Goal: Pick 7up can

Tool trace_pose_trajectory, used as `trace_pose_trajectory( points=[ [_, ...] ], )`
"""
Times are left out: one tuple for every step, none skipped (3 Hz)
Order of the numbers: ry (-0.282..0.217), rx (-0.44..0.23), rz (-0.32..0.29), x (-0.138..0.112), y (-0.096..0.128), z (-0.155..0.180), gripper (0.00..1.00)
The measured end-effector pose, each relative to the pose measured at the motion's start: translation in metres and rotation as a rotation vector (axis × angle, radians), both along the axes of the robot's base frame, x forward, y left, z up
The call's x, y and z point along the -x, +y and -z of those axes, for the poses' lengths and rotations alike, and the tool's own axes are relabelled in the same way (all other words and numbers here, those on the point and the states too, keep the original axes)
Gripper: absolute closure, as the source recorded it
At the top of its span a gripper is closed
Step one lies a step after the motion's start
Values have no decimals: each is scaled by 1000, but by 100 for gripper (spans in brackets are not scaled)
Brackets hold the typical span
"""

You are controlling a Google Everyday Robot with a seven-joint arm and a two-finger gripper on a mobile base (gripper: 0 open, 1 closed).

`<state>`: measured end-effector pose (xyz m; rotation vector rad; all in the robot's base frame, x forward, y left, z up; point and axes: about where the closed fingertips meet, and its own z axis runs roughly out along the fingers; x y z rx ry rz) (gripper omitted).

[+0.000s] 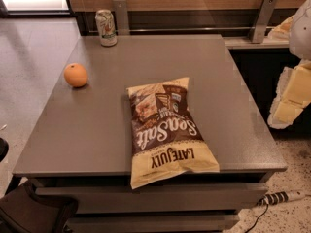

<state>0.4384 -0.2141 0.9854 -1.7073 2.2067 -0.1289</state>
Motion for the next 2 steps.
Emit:
trace_pose_trajectory(
  points=[
    [0,0,0,0,0,0,0],
    [-61,-46,27,-18,-3,-7,0]
  ],
)
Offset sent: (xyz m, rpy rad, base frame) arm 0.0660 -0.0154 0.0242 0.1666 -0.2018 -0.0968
